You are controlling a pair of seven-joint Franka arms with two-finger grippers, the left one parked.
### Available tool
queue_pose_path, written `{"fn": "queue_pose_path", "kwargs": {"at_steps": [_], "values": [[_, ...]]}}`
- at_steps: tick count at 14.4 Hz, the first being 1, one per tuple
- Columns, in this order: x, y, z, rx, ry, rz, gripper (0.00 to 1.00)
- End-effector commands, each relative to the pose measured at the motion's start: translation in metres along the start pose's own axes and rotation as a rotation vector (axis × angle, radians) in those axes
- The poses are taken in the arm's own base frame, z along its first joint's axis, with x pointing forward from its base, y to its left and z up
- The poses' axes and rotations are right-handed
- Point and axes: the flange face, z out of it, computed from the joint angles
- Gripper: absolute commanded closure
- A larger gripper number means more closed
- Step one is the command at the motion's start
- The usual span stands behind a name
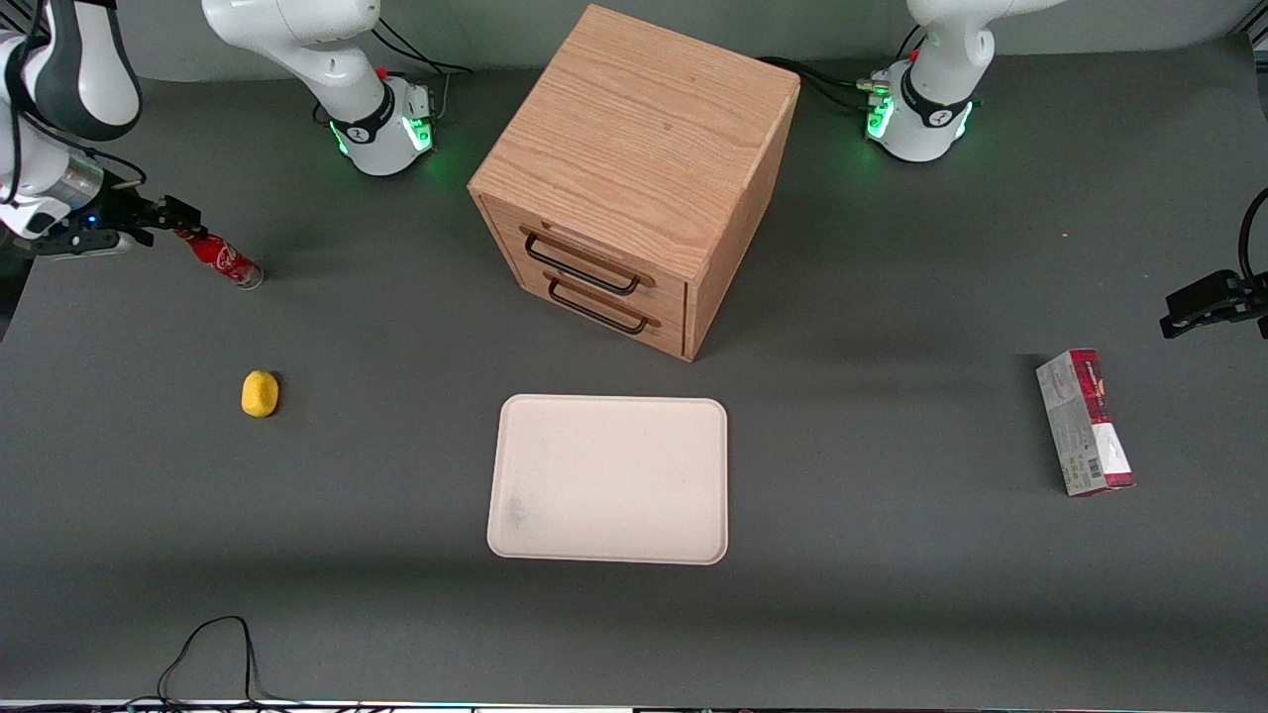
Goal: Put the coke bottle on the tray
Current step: 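Close the right gripper around the bottle's cap end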
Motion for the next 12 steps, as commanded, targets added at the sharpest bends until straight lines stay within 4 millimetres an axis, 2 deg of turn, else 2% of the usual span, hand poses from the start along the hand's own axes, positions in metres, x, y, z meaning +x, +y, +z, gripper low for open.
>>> {"fn": "queue_pose_path", "kwargs": {"at_steps": [1,4,12], "values": [[-0.0104,-0.0021,0.0126,-0.007,0.007,-0.037,0.00],[-0.0139,0.0025,0.0150,-0.013,0.000,-0.035,0.00],[-0.0136,0.0043,0.0149,-0.021,0.003,-0.041,0.70]]}}
